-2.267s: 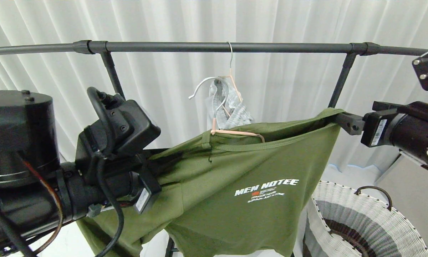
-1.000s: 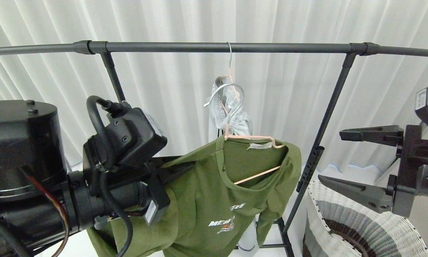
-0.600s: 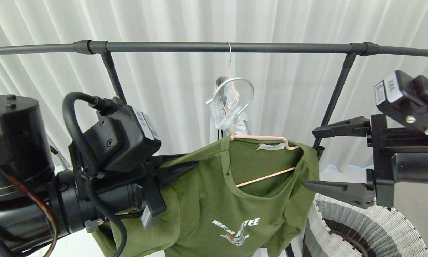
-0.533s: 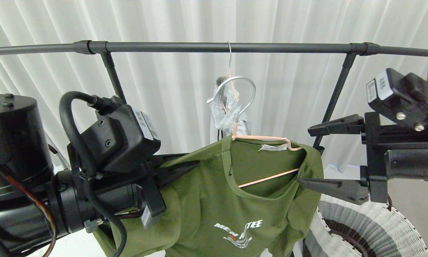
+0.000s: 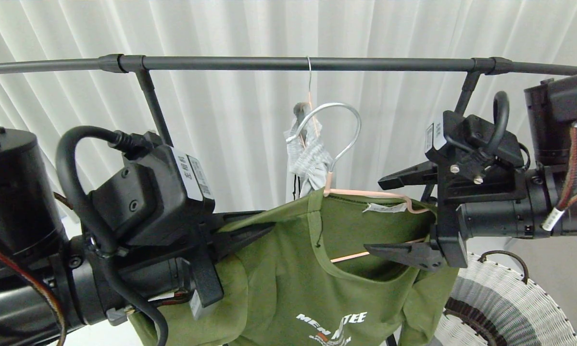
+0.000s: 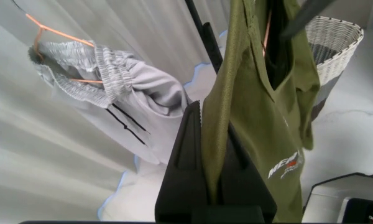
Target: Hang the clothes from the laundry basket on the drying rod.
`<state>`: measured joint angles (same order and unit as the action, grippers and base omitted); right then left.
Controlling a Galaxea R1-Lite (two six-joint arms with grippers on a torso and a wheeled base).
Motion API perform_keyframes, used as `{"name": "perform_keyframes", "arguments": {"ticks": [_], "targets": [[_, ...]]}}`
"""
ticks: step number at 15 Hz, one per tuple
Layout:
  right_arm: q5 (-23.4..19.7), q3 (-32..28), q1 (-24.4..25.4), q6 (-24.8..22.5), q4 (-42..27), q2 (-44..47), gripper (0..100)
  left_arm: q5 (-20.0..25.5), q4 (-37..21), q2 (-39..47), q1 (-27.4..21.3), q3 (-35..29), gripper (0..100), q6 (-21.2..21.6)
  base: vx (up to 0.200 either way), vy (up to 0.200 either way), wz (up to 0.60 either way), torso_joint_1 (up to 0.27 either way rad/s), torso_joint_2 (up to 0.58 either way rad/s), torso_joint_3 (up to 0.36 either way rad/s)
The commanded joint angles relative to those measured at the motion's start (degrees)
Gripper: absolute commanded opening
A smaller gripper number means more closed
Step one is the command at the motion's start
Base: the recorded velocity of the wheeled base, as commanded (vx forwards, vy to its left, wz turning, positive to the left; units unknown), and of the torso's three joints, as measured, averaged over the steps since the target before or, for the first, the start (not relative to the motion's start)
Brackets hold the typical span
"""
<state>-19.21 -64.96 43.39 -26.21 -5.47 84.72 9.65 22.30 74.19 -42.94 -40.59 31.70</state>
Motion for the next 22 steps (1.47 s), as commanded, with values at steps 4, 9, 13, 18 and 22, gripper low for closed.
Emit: {"name": "perform_keyframes", "arguments": {"ticks": [4,9,13,18,22], "targets": [[0.0,-0.4,0.0,0.0,0.4,1.9,100,0.0,0.0,-0.3,-0.1,0.1,0,0.1,0.0,0.0,0.0,0.0,0.0,0.0],[0.4,-0.4,0.0,-0.1,0.6,1.9,100,0.0,0.0,0.0,0.0,0.1,0,0.1,0.0,0.0,0.0,0.0,0.0,0.0],[0.8,-0.3,0.0,-0.1,3.1,2.5,100,0.0,0.0,0.0,0.0,0.1,0,0.1,0.0,0.0,0.0,0.0,0.0,0.0],[0.8,0.2,0.0,-1.1,3.4,2.5,100,0.0,0.0,0.0,0.0,0.0,0,0.1,0.0,0.0,0.0,0.0,0.0,0.0],[1.0,0.3,0.0,-1.2,3.6,2.6,0,-0.1,0.0,-0.2,0.0,0.1,0,0.1,0.0,0.0,0.0,0.0,0.0,0.0]]}}
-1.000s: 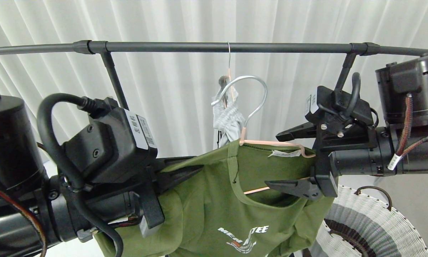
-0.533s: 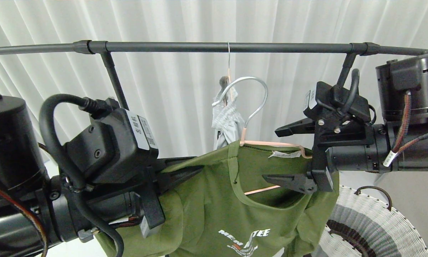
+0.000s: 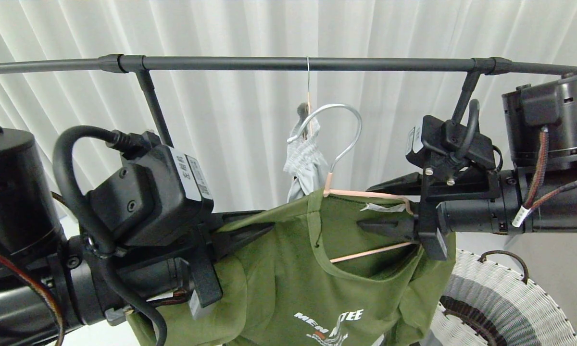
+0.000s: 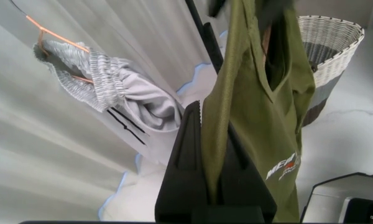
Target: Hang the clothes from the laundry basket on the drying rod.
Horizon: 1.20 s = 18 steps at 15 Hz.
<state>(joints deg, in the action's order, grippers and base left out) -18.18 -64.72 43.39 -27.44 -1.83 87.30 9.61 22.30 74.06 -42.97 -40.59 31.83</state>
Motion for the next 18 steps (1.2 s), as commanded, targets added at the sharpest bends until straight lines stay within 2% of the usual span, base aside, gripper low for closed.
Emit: {"name": "perform_keyframes", "arguments": {"ticks": [1,6,7,11,13,18], "targets": [[0.7,-0.1,0.0,-0.1,0.1,0.0,0,0.1,0.0,0.0,0.0,0.1,0,0.0,0.0,0.0,0.0,0.0,0.0,0.0],[1.5,-0.4,0.0,-0.3,0.7,-0.1,0,-0.2,0.0,0.0,0.0,0.1,0,0.1,0.0,0.0,0.0,0.0,0.0,0.0],[1.5,-0.4,0.0,-1.0,1.4,-0.1,0,-0.2,0.0,0.1,0.0,0.1,100,0.0,0.0,0.0,0.0,0.0,0.0,0.0],[1.5,-0.5,-0.1,-3.1,1.9,-1.0,0,-0.3,0.0,0.0,0.5,0.3,100,-0.3,0.0,0.0,0.0,0.0,0.0,0.0],[1.6,-0.1,-0.6,-4.6,2.4,-2.5,0,-0.5,0.1,-0.4,3.5,0.9,100,-0.5,0.0,0.0,0.0,0.0,0.0,0.0],[1.5,0.7,-6.4,-6.1,2.1,-5.4,0,-0.5,0.1,-5.9,4.7,5.5,100,-0.7,0.0,0.0,0.0,0.0,0.0,0.0]]}}
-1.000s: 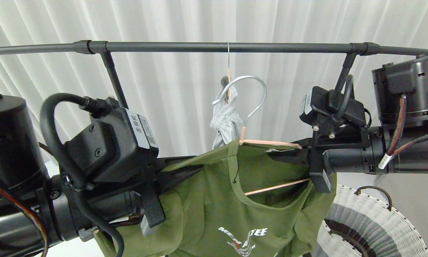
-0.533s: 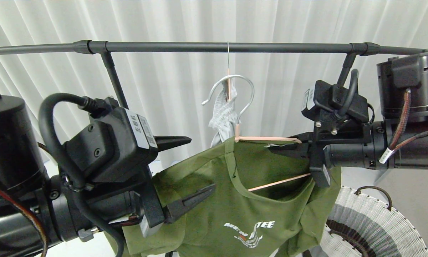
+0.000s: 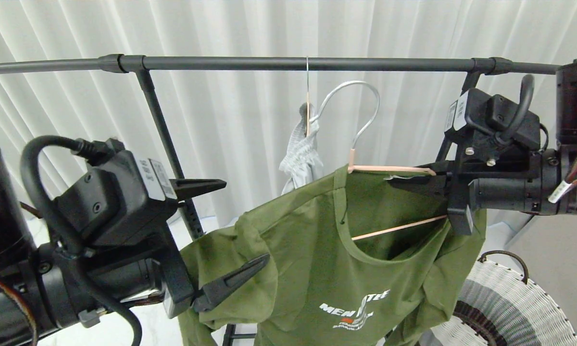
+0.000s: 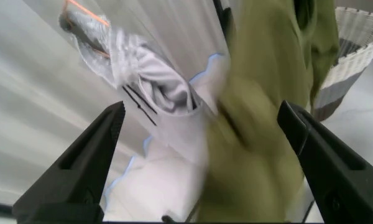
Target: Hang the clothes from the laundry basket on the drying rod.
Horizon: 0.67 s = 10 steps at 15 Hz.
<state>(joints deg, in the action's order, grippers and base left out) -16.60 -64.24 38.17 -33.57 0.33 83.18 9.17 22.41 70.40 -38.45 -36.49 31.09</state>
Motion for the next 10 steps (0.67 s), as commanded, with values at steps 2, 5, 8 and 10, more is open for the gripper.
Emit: {"name": "perform_keyframes", "arguments": {"ticks": [2,5,8,10], "targets": [[0.2,0.3,-2.7,0.0,-0.2,-2.7,0,0.0,0.0,-5.4,2.0,5.3,100,-0.2,0.0,0.0,0.0,0.0,0.0,0.0],[0.7,0.3,-3.4,0.2,-0.3,-3.9,0,0.1,0.0,-5.8,7.0,7.3,100,-0.3,0.0,0.0,0.0,0.0,0.0,0.0],[0.6,0.3,-3.1,0.2,-0.3,-4.3,0,0.1,0.0,-2.5,11.4,7.1,100,-0.3,0.0,0.0,0.0,0.0,0.0,0.0],[0.6,0.2,-2.9,0.2,-0.2,-4.2,0,0.2,0.0,-1.1,12.1,7.1,100,-0.3,0.0,0.0,0.0,0.0,0.0,0.0]]}}
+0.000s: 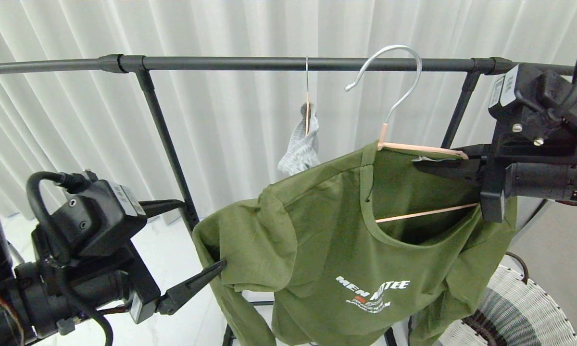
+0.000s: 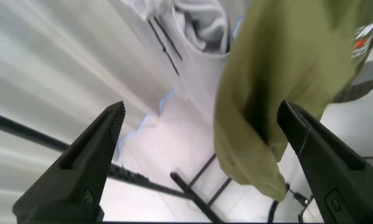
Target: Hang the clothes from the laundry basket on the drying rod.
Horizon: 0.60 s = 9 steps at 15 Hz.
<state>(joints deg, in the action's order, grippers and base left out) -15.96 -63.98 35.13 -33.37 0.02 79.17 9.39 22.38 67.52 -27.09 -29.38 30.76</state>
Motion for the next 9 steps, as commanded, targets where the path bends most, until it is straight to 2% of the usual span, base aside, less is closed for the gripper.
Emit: {"name": "perform_keyframes", "arguments": {"ticks": [1,3,4,7,9], "targets": [[0.0,-0.1,0.2,0.0,0.1,-0.2,0,0.1,0.0,2.3,1.1,0.0,100,0.0,0.0,0.0,0.0,0.0,0.0,0.0],[0.0,-0.2,0.3,0.0,0.1,-0.2,0,0.1,0.0,2.7,1.1,-0.1,100,0.0,0.0,0.0,0.0,0.0,0.0,0.0],[0.0,-0.1,0.3,0.0,0.1,-0.2,0,0.1,0.0,3.1,1.2,-0.1,0,0.0,0.0,0.0,0.0,0.0,0.0,0.0],[0.0,-0.1,0.2,0.0,0.1,-0.2,0,0.0,0.0,3.0,3.3,0.2,0,0.1,0.0,0.0,0.0,0.0,0.0,0.0],[0.1,-0.1,-0.3,0.1,0.1,-0.4,0,0.0,0.0,2.1,7.8,1.2,0,0.1,0.0,0.0,0.0,0.0,0.0,0.0]]}}
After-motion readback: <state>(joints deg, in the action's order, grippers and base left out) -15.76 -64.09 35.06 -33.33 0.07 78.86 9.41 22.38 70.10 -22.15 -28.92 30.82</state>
